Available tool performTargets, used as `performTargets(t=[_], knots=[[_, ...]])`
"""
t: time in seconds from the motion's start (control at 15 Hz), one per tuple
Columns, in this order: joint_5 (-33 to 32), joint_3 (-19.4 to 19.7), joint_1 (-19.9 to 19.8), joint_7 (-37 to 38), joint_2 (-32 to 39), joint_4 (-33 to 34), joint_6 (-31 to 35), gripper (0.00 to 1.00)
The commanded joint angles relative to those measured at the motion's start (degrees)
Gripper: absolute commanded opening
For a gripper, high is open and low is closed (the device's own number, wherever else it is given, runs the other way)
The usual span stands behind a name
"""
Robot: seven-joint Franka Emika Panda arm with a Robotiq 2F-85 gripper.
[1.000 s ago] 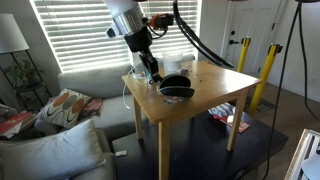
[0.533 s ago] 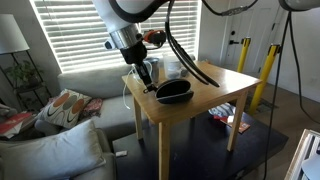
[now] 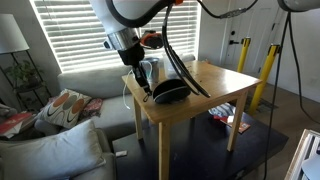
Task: Move the black pouch to the bottom left side of the table
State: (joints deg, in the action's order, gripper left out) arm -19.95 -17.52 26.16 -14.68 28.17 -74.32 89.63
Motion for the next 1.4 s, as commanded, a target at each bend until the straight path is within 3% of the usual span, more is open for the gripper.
performTargets(t=[0.0, 0.4, 0.8, 1.0, 1.07, 1.33], knots=[[-1.4, 0.2, 1.0, 2.5, -2.3, -0.4, 0.6, 0.59], [1.3, 0.7, -2.9, 6.5, -17.0, -11.2, 2.1, 1.0], [5.0, 2.2, -8.6, 10.0, -34.4, -26.6, 9.0, 1.0], [7.8, 3.2, -10.0, 5.7, -42.1, -34.9, 15.1, 1.0], [5.3, 2.0, -9.8, 7.8, -35.4, -26.6, 10.2, 1.0], [6.5, 2.5, -10.2, 6.9, -40.6, -32.9, 13.4, 1.0]])
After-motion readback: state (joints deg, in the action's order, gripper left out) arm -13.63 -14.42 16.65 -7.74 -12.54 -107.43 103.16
